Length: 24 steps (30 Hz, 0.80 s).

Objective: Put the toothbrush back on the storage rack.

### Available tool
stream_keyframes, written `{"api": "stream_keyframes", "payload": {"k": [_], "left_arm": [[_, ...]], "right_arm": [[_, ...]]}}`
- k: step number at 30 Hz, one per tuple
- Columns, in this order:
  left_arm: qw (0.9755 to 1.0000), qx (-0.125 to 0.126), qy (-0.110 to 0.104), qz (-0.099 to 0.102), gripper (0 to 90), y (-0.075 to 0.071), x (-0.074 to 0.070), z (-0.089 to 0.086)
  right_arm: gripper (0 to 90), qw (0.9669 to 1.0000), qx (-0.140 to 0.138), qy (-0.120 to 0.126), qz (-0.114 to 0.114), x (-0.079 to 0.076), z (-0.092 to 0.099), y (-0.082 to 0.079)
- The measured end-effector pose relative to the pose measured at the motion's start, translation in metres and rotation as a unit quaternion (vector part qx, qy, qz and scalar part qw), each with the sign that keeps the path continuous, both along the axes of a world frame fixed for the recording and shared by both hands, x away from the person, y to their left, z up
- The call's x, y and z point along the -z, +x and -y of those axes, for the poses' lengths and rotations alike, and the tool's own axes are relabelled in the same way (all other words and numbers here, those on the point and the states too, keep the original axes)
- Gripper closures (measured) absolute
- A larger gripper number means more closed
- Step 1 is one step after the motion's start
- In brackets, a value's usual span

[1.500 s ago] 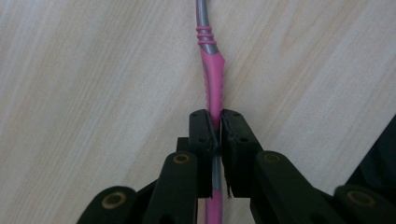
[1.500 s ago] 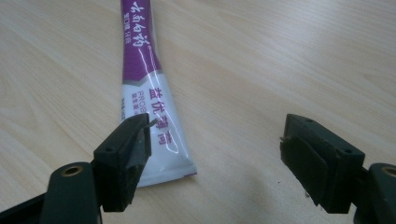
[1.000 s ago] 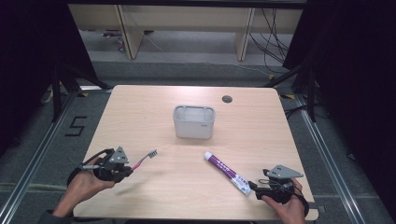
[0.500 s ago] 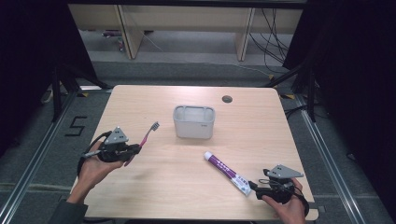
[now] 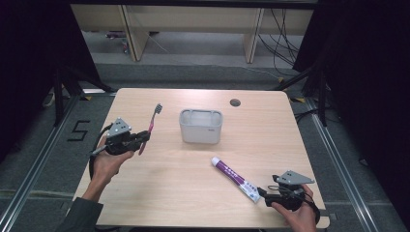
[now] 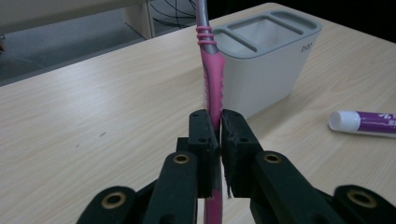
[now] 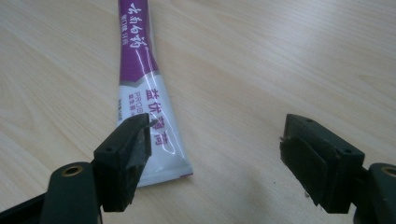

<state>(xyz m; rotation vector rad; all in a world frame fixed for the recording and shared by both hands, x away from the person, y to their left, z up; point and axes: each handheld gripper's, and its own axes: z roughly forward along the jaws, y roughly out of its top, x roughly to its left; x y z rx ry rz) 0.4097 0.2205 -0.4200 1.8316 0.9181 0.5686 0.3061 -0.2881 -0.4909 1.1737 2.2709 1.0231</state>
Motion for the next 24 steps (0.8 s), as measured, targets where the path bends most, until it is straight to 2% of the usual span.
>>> {"api": "stream_keyframes", "payload": {"k": [1, 2, 5, 6, 7, 8, 11, 12, 13, 15, 17, 22, 24], "left_arm": [[1.0, 0.0, 0.0, 0.0, 82.5, 0.0, 0.0, 0.0], [0.9999, -0.003, -0.014, 0.009, 82.5, 0.003, -0.001, 0.002], [0.9996, -0.007, -0.022, 0.015, 82.5, 0.006, -0.001, 0.004], [0.9994, -0.008, -0.02, 0.025, 82.5, 0.008, -0.002, 0.005], [0.9993, -0.009, -0.024, 0.026, 82.4, 0.009, -0.002, 0.006], [0.9991, -0.012, -0.024, 0.033, 82.4, 0.012, -0.002, 0.007], [0.9984, -0.022, -0.029, 0.043, 82.4, 0.017, -0.003, 0.01], [0.9976, -0.03, -0.04, 0.048, 82.4, 0.02, -0.004, 0.012], [0.9973, -0.033, -0.045, 0.049, 82.4, 0.022, -0.004, 0.013], [0.9968, -0.038, -0.049, 0.051, 82.4, 0.023, -0.004, 0.015], [0.9953, -0.042, -0.068, 0.056, 82.5, 0.026, -0.005, 0.02], [0.9931, -0.043, -0.08, 0.074, 82.4, 0.029, -0.009, 0.034], [0.9928, -0.043, -0.082, 0.076, 82.4, 0.029, -0.01, 0.037]], "right_arm": [[25.5, 1.0, 0.0, 0.0, 0.0, 0.0, 0.0, 0.0], [25.5, 0.9998, 0.006, 0.01, -0.015, 0.0, -0.002, -0.002], [25.5, 0.9998, 0.008, 0.01, -0.017, 0.0, -0.002, -0.002], [25.5, 0.9998, 0.007, 0.009, -0.016, 0.0, -0.002, -0.002], [25.5, 1.0, -0.001, 0.0, 0.0, 0.0, 0.0, 0.0], [25.4, 1.0, -0.001, 0.0, 0.001, 0.0, 0.0, 0.0], [25.5, 1.0, -0.002, -0.002, -0.001, 0.001, 0.0, 0.001], [25.4, 1.0, 0.002, 0.004, -0.006, 0.001, -0.001, 0.0], [25.5, 1.0, -0.001, -0.001, 0.001, 0.001, 0.0, 0.001], [25.5, 1.0, -0.001, -0.001, 0.0, 0.001, 0.0, 0.001], [25.4, 1.0, 0.0, 0.003, -0.003, 0.001, 0.0, 0.001], [25.4, 1.0, -0.001, 0.0, 0.003, 0.001, 0.0, 0.001], [25.4, 1.0, -0.001, 0.0, 0.002, 0.0, 0.0, 0.001]]}}
